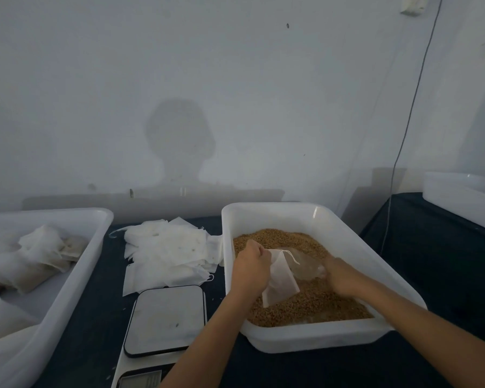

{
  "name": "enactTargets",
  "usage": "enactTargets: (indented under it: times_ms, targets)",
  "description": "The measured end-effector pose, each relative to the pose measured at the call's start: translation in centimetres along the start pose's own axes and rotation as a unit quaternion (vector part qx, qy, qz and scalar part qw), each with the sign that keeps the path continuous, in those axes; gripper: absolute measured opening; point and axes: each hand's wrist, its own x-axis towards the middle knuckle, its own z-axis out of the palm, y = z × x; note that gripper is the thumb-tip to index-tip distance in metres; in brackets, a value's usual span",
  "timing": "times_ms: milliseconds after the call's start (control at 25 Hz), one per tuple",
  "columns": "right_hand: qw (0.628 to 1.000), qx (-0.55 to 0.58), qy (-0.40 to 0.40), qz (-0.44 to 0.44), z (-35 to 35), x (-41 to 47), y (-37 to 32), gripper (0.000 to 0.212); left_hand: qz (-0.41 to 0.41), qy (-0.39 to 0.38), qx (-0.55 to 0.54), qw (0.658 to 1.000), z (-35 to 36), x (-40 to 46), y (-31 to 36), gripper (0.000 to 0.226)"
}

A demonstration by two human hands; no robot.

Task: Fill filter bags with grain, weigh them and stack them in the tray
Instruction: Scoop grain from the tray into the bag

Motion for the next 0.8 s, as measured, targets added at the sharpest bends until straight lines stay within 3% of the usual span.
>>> enactTargets:
  times_ms: [160, 200, 280, 400, 480, 560, 800]
  targets:
    - [0.996, -0.069, 0.006, 0.063, 1.4, 0.5, -0.3, 0.052, -0.008, 0.007, -0.013, 1.000, 0.0, 0.1, 0.0, 0.024]
    - [0.998, -0.049, 0.032, 0.029, 1.0, 0.3, -0.4, 0.049, -0.009, 0.009, -0.015, 1.000, 0.0, 0.1, 0.0, 0.024]
    - [0.986, 0.105, 0.084, -0.101, -0.1, -0.7, -0.7, 0.033, -0.001, 0.009, -0.024, 1.000, -0.1, 0.1, 0.0, 0.022]
    - [0.933, 0.288, 0.045, -0.210, -1.3, -3.0, -3.1, 0.026, 0.010, -0.014, -0.097, 0.995, -0.5, -0.2, 0.6, 0.014]
    - [0.926, 0.292, 0.059, -0.231, -1.2, -3.6, -4.6, 0.024, 0.033, -0.016, -0.102, 0.994, -1.2, -0.4, 1.2, 0.011]
    - [0.914, 0.290, 0.135, -0.252, -1.3, -4.0, -6.2, 0.014, 0.058, -0.008, -0.088, 0.994, -2.5, -0.7, 1.4, 0.009]
    - [0.863, 0.356, 0.238, -0.267, -2.1, -5.9, -13.1, 0.028, 0.075, 0.012, -0.092, 0.993, -9.3, -1.3, 1.7, 0.020]
